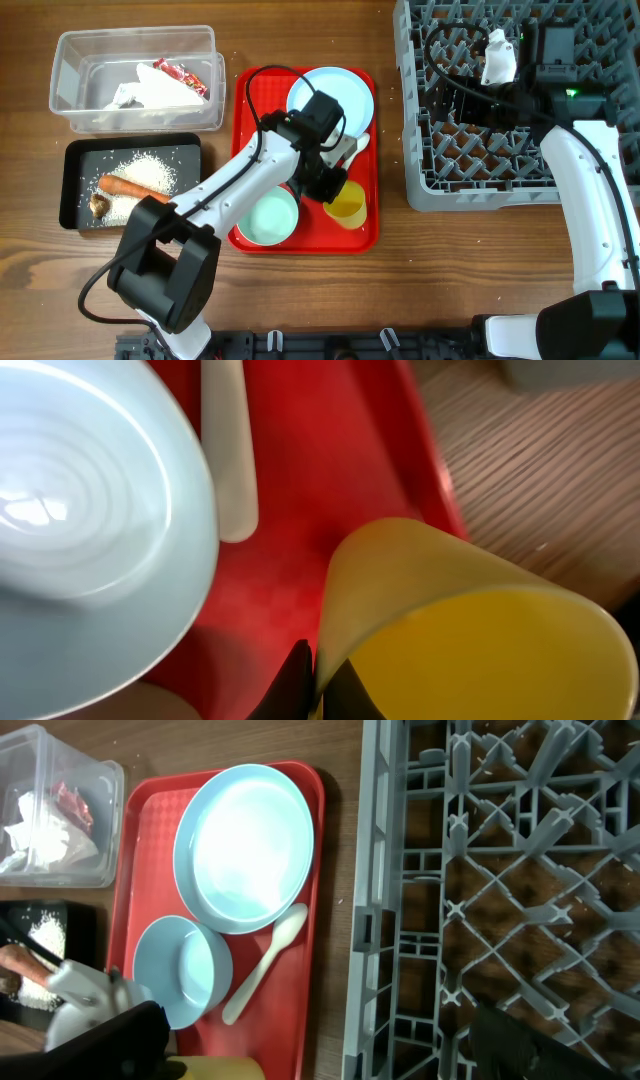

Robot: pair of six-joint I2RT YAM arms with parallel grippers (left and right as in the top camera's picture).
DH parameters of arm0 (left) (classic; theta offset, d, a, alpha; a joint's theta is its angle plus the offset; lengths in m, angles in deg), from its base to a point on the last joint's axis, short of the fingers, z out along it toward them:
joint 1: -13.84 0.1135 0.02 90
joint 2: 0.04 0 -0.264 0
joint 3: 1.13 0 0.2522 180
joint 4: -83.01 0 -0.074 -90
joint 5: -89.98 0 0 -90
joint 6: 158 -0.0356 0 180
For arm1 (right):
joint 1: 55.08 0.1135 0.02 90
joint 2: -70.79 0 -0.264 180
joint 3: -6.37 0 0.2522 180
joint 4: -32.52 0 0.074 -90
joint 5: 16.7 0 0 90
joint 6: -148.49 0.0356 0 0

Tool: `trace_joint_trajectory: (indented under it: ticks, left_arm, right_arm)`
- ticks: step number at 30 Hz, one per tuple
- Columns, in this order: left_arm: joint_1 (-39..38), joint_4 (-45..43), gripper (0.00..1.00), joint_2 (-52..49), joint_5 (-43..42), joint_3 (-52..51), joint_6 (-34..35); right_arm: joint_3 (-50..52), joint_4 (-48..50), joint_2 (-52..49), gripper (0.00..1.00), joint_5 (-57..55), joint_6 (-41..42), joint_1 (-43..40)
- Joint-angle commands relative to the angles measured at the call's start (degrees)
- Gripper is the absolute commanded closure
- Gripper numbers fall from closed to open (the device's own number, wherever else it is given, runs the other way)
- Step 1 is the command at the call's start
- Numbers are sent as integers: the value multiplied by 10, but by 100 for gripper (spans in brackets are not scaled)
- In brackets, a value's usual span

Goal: Sort waste into correct bins and load items into the dishwasher rack
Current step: 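Grasp the yellow cup with the left gripper and lift it toward the right gripper, then take the yellow cup with the right gripper as the left gripper releases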

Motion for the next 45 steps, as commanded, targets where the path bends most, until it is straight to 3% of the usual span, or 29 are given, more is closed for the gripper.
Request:
trace_joint_trajectory:
  ticks: [1,3,6,8,13,21,30,33,38,41,45]
  left_arm:
    - [42,10,96,16,-79,58,22]
    - [86,3,96,28,-147,76,22]
    - [170,-50,96,37,-313,79,22]
    - [225,-97,96,37,-434,79,22]
    - [295,-219,96,37,-645,79,53]
    - [297,-272,96,37,-688,79,81]
    - [297,-290,96,37,-719,79,85]
    - [297,-290,96,37,-718,79,85]
    - [297,-290,96,37,-709,79,84]
    - [297,-290,96,37,-709,79,85]
    - [297,-290,95,37,-709,79,84]
  right_arm:
    - [-5,-4,-9,0,7,4,3]
    - [-5,-2,-9,0,65,-36,3]
    - [-5,22,-9,0,189,-86,3]
    - [-5,77,-9,0,306,-86,3]
    - [-5,212,-9,0,465,-68,19]
    - [-5,290,-9,0,429,-50,121]
    - [-5,304,-35,1,402,-37,146]
    - [-5,318,-51,18,422,-37,149]
    - [-5,351,-54,29,433,-28,165]
    - [-5,356,-54,42,433,-22,170]
    - [-5,353,-54,64,433,-22,171]
